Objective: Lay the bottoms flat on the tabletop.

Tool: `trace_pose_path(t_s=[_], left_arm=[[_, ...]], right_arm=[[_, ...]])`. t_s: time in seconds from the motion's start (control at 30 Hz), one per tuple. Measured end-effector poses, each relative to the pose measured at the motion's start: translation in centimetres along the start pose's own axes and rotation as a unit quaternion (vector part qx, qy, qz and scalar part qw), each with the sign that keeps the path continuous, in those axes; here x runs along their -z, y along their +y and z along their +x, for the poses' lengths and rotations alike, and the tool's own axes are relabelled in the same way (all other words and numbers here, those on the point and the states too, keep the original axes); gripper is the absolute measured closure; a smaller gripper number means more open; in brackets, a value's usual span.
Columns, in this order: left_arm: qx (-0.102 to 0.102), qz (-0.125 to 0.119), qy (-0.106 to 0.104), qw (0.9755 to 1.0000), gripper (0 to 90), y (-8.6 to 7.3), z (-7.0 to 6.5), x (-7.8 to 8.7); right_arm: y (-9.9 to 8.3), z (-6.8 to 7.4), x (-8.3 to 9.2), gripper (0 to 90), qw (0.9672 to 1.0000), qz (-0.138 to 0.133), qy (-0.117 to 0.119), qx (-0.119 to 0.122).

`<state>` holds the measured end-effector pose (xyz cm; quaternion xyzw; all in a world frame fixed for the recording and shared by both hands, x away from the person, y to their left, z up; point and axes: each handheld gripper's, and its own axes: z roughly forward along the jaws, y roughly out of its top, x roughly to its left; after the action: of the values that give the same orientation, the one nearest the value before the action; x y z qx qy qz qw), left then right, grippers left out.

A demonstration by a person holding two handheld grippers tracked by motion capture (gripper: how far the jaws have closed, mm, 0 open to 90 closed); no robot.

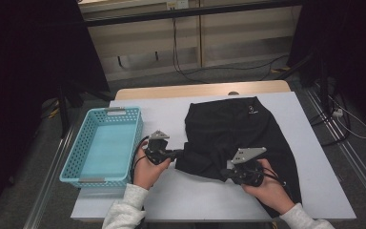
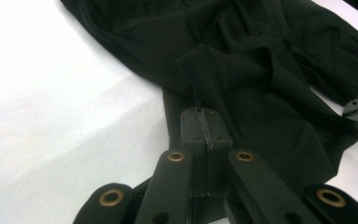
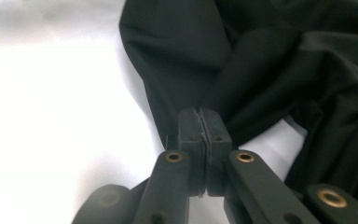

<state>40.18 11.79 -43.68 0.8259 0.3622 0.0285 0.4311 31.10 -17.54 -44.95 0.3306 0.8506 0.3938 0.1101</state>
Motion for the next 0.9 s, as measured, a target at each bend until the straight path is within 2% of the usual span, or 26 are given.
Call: trace_pose_path(t_s=[0.07, 0.17, 0.23, 0.27, 0.37, 0.47, 0.53, 0.57, 0.67, 0.7, 0.77, 0.9], left_arm=[[-0.003, 0.003, 0.002, 1.0000, 90.0, 0.0, -0.2, -0.1], [0.000, 0.003, 0.002, 1.0000, 90.0, 0.0, -0.2, -0.2], [0.001, 0.006, 0.000, 1.0000, 90.0, 0.0, -0.2, -0.3], [0.000, 0.008, 0.001, 1.0000, 90.0, -0.1, -0.2, -0.4], [0.003, 0.009, 0.006, 0.9999, 90.0, -0.1, -0.1, -0.4], [0.009, 0.007, 0.009, 0.9999, 90.0, -0.2, 0.2, -0.3], [0.015, 0.005, 0.011, 0.9998, 90.0, -0.2, 0.5, -0.2], [0.015, 0.008, 0.015, 0.9997, 90.0, -0.2, 0.6, -0.1], [0.023, 0.007, 0.015, 0.9996, 90.0, -0.3, 0.7, 0.0], [0.027, 0.008, 0.016, 0.9995, 90.0, -0.3, 0.8, 0.0], [0.031, 0.005, 0.020, 0.9993, 90.0, -0.3, 1.0, 0.2], [0.046, -0.001, 0.024, 0.9986, 90.0, -0.5, 1.4, 0.3]], right_arm=[[0.0, -0.2, 0.1, 81.3, 0.9999, -0.002, -0.014, -0.010], [0.8, -0.3, 0.1, 72.8, 0.9990, -0.027, -0.033, -0.007], [1.5, -0.3, -0.3, 72.1, 0.9984, -0.039, -0.041, -0.003], [1.9, -0.3, -0.5, 68.7, 0.9980, -0.044, -0.046, -0.003], [2.6, -0.2, -1.7, 65.3, 0.9974, -0.035, -0.062, 0.008], [2.2, -0.3, -3.1, 60.9, 0.9966, 0.000, -0.082, 0.002], [1.7, -0.6, -3.7, 63.8, 0.9964, 0.014, -0.084, -0.002], [1.5, -0.7, -3.7, 66.5, 0.9960, 0.008, -0.089, -0.003], [1.4, -1.2, -3.3, 85.4, 0.9962, 0.009, -0.086, -0.008], [1.3, -1.4, -3.1, 89.0, 0.9968, 0.008, -0.078, -0.015], [1.1, -1.6, -2.6, 90.0, 0.9974, 0.005, -0.068, -0.024], [0.7, -2.0, -0.8, 90.0, 0.9968, 0.001, -0.073, -0.032]])
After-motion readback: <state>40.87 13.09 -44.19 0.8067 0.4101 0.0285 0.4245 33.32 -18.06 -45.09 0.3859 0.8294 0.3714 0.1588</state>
